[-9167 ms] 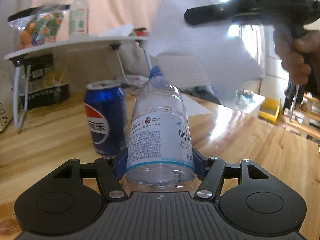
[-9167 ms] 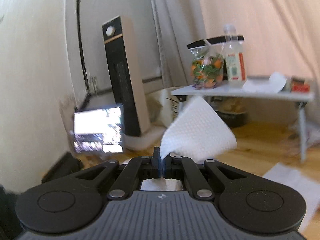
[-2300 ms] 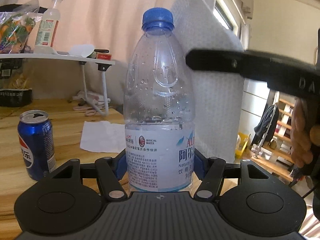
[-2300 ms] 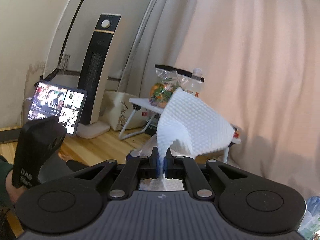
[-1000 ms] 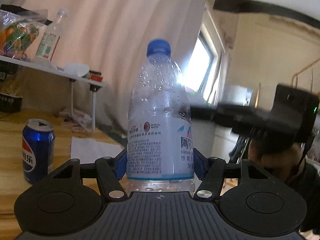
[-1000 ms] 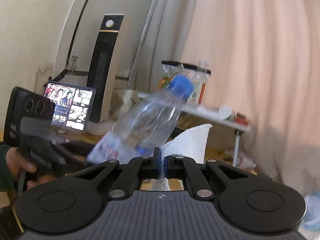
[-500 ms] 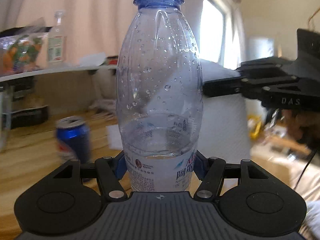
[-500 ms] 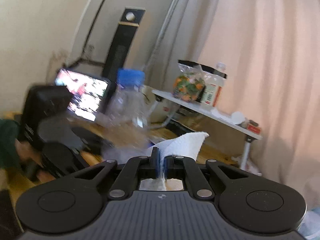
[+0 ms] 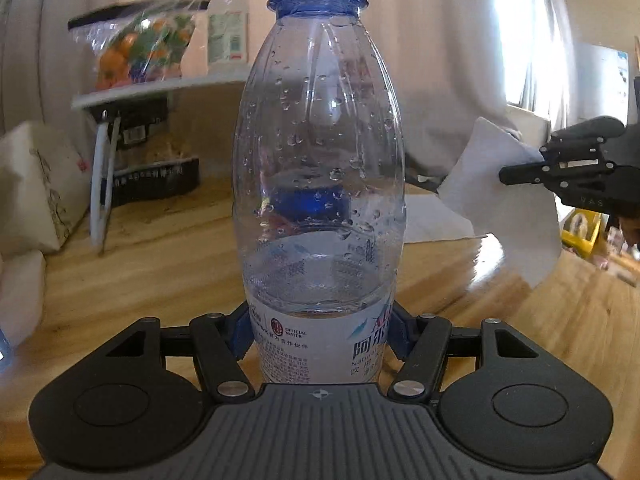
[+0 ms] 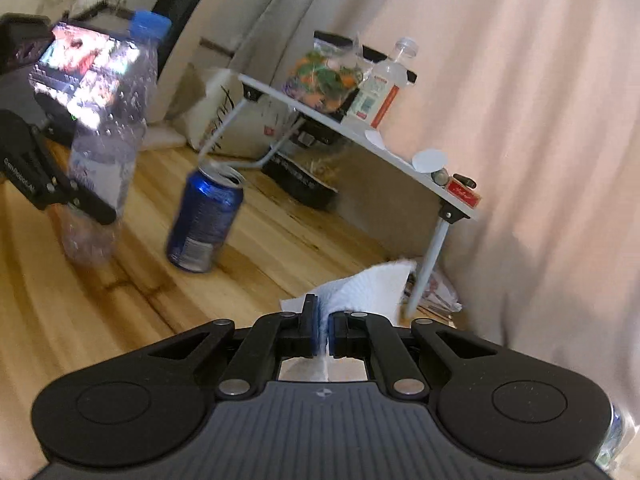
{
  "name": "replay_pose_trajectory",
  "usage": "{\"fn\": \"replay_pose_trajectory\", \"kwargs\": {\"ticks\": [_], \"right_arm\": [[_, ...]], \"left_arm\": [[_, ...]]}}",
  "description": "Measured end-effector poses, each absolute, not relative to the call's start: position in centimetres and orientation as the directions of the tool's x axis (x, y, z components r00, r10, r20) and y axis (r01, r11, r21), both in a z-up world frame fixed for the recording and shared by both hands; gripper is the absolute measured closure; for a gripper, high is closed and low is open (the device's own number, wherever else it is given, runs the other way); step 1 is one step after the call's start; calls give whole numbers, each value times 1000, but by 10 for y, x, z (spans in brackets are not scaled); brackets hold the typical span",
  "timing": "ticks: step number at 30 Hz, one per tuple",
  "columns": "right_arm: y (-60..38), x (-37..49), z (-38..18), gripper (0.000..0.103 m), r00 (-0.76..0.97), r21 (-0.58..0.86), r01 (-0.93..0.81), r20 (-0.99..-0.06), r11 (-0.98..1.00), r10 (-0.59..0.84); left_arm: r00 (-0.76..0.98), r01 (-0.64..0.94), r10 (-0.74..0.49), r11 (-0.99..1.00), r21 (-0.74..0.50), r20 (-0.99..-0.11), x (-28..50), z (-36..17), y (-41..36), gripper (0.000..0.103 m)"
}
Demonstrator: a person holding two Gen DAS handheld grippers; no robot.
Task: Clean container
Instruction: 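Lower the bottle onto the table and open the left tool, then lower the towel onto the table and open the right tool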
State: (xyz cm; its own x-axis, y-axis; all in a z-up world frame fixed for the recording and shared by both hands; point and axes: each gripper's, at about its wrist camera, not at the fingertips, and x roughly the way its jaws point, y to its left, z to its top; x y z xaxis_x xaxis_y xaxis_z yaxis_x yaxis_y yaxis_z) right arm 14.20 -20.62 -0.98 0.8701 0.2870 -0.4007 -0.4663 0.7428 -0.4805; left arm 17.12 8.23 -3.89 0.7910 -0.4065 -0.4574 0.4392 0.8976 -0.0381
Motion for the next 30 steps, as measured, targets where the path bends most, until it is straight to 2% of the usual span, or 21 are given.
{"fn": "replay_pose_trajectory", "kwargs": {"ticks": [11,15,17,20,21,22,23,24,26,28,30], "right_arm": [[-209,163,-11,95,846,-437,-485,-454,757,279],[-212,177,-18,95,820,-393,-506,-494,768,287],[-218,188,-21,94,795,-326,-521,-523,789,308],[-222,203,-30,63,770,-276,-525,-556,805,311],[-222,206,-34,56,771,-286,-521,-562,805,299],[-221,209,-37,54,773,-301,-516,-566,802,285],[-222,211,-40,45,774,-305,-510,-571,804,274],[-222,214,-42,29,773,-301,-503,-577,810,266],[-226,216,-41,11,780,-280,-486,-566,828,266],[-229,216,-39,2,790,-259,-472,-549,843,273],[-229,211,-34,0,808,-262,-465,-516,846,284]], "left_arm": [[823,398,-368,917,-23,-433,171,-45,81,36],[845,366,-345,930,-28,-409,165,-44,86,21],[844,372,-361,927,-54,-396,163,-42,91,17],[856,368,-364,928,-61,-367,158,-39,93,8],[861,365,-361,929,-60,-360,157,-37,93,7],[866,358,-354,932,-56,-354,153,-36,93,7],[872,350,-347,935,-54,-347,148,-35,93,7],[874,345,-345,937,-61,-342,144,-34,94,6],[879,334,-344,938,-87,-331,137,-32,97,4],[882,326,-352,936,-132,-313,129,-29,99,3],[884,325,-364,930,-172,-295,119,-27,100,2]]}}
